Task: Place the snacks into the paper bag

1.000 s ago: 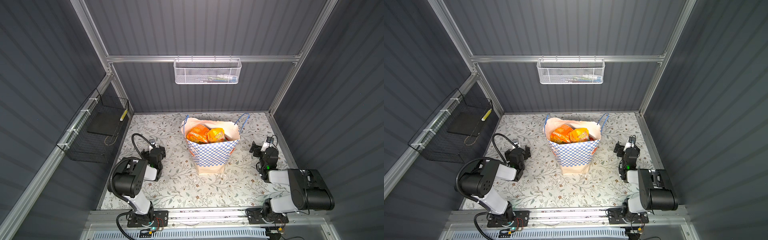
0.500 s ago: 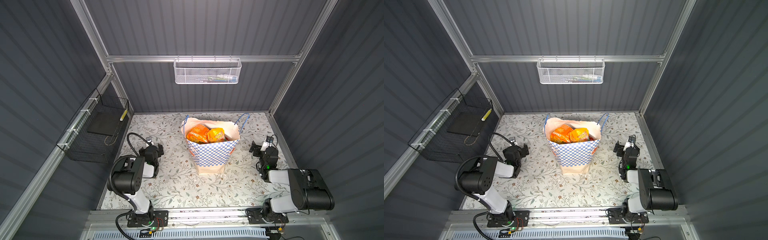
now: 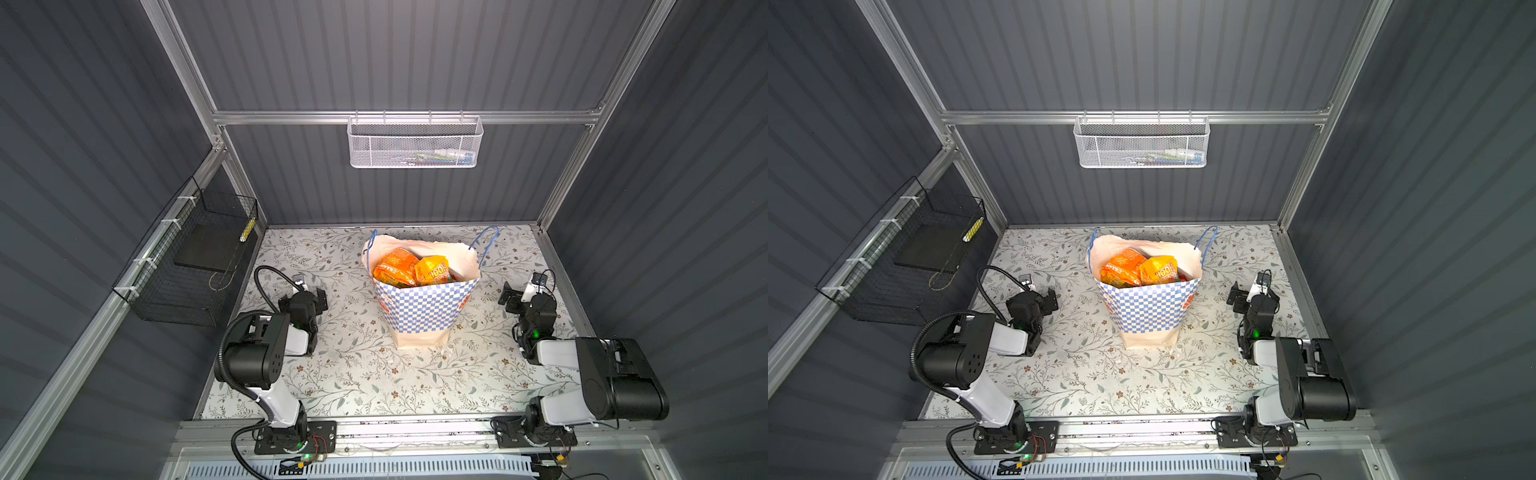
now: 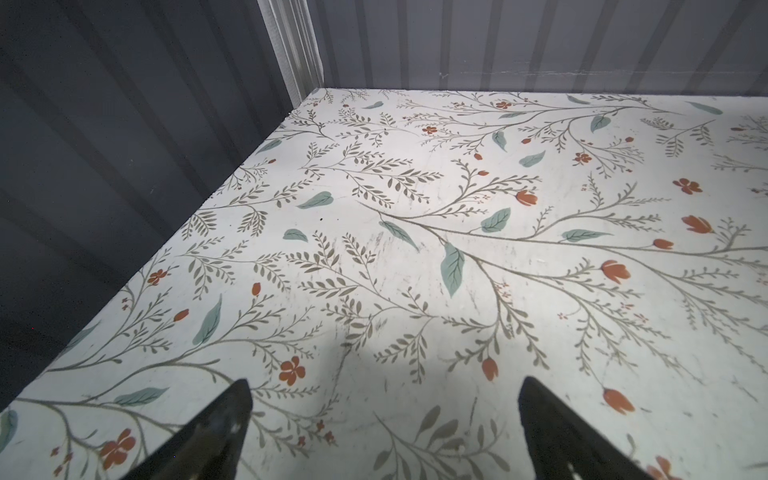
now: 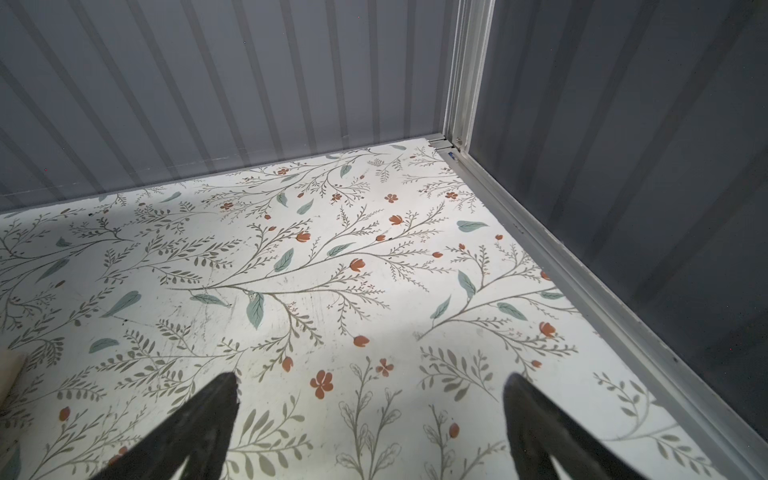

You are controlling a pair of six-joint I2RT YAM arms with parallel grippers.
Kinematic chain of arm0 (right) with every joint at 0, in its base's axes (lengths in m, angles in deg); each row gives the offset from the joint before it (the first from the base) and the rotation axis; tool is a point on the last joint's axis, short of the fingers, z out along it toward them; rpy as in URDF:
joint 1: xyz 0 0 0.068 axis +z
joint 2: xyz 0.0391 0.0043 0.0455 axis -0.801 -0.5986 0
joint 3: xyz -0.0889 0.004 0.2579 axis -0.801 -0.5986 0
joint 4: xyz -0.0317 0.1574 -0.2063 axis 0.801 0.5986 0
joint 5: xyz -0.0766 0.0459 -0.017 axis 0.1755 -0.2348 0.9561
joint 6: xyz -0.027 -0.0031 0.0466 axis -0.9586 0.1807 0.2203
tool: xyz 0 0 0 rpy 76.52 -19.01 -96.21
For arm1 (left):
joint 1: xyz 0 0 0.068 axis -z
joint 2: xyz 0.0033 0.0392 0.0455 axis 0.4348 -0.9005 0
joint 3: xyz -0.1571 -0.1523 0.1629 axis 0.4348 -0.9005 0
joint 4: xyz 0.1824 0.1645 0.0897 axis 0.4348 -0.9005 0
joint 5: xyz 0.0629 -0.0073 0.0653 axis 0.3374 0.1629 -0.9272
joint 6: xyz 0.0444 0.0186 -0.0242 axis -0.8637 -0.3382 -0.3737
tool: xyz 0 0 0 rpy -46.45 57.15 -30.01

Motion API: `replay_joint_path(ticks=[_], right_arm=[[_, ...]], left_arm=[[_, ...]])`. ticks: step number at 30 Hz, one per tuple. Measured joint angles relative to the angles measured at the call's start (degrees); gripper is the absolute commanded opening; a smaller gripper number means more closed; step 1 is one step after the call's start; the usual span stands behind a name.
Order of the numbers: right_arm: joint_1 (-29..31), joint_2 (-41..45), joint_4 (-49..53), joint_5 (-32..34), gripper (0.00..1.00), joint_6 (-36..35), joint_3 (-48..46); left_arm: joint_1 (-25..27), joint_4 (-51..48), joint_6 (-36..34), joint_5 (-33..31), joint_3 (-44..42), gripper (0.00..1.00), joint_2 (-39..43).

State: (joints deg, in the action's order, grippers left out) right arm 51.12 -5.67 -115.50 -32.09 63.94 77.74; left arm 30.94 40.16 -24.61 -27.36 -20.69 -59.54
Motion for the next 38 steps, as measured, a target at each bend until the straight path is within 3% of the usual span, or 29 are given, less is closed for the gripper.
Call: replay_joint_path(ticks=[38], right_arm=[[0.00, 0.00, 0.02, 0.00, 0.99, 0.00, 0.00]], left_arm=[[0.44, -0.42, -0.68, 1.95, 0.66, 1.00, -0.15]])
